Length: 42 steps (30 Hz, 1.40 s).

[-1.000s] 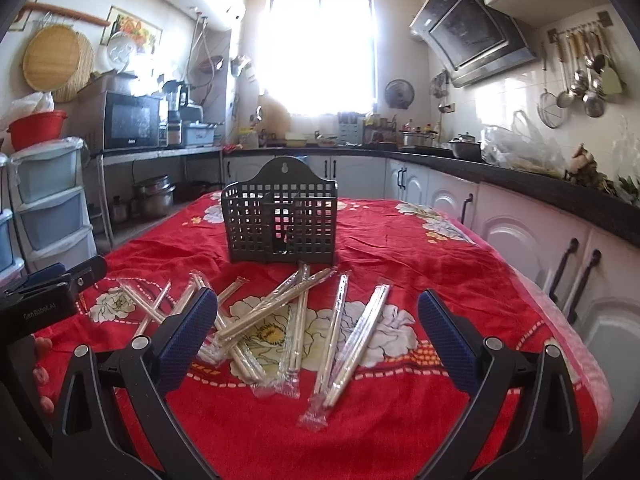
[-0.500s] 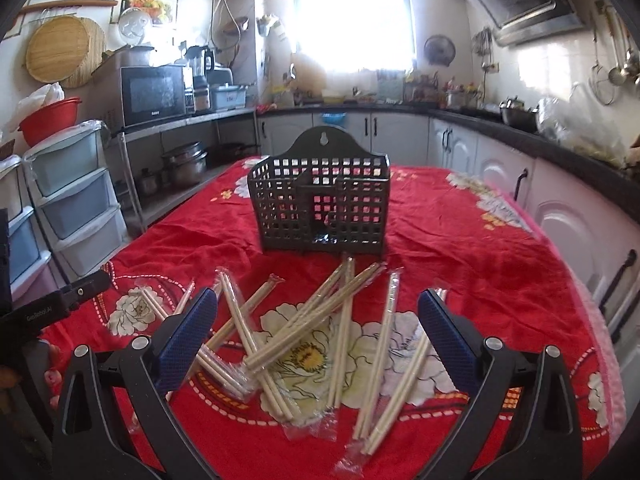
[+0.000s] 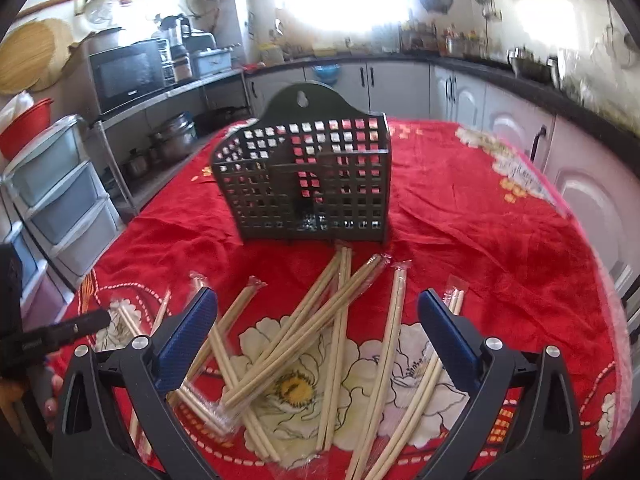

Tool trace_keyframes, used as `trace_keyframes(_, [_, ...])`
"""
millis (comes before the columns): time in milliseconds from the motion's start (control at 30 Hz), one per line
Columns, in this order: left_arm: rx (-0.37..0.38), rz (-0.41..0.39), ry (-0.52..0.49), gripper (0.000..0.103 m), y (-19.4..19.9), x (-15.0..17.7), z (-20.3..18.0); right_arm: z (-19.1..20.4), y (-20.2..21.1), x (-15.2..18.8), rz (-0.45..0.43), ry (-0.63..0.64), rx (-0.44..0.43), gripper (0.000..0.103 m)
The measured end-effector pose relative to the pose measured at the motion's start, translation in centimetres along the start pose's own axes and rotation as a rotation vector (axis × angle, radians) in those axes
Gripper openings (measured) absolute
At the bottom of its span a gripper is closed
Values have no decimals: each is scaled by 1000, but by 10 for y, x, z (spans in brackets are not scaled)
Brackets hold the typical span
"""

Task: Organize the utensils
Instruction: 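Lower the left tool onto a sleeved wooden chopstick and close while the right tool grasps another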

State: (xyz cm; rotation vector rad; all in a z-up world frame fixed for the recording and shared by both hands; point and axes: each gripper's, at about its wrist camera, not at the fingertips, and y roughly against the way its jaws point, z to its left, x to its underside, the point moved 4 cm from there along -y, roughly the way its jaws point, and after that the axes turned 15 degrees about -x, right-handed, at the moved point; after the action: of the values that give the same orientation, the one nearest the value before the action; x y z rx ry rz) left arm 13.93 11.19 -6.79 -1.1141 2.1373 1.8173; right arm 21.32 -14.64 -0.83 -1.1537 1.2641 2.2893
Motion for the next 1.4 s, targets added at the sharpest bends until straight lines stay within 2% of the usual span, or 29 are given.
trace_keyframes(100, [30, 77, 30, 81, -13, 1, 0, -14, -12, -5, 45, -76, -25, 96])
trace_keyframes(167, [42, 124, 68, 79, -22, 1, 4, -19, -19, -7, 65, -110, -41, 83])
trace_keyframes(400, [70, 168, 117, 76, -34, -15, 6, -44, -50, -9, 164, -276, -79, 65])
trace_keyframes(467, [69, 177, 124, 72, -36, -19, 7, -53, -60, -8, 193, -344, -102, 53])
trace_keyframes(600, [63, 190, 126, 67, -39, -23, 10, -68, -74, -6, 221, -441, -112, 45])
trace_keyframes(800, [53, 188, 109, 58, -43, -27, 11, -92, -84, -5, 224, -563, -109, 39])
trace_keyframes(1033, [43, 185, 110, 39, -46, -29, 15, -113, -88, -10, 210, -649, -137, 29])
trace_keyframes(1167, [45, 193, 128, 28, -47, -31, 20, -124, -88, -10, 206, -672, -147, 16])
trace_keyframes(1400, [61, 193, 138, 18, -43, -27, 25, -135, -79, -9, 187, -662, -161, 12])
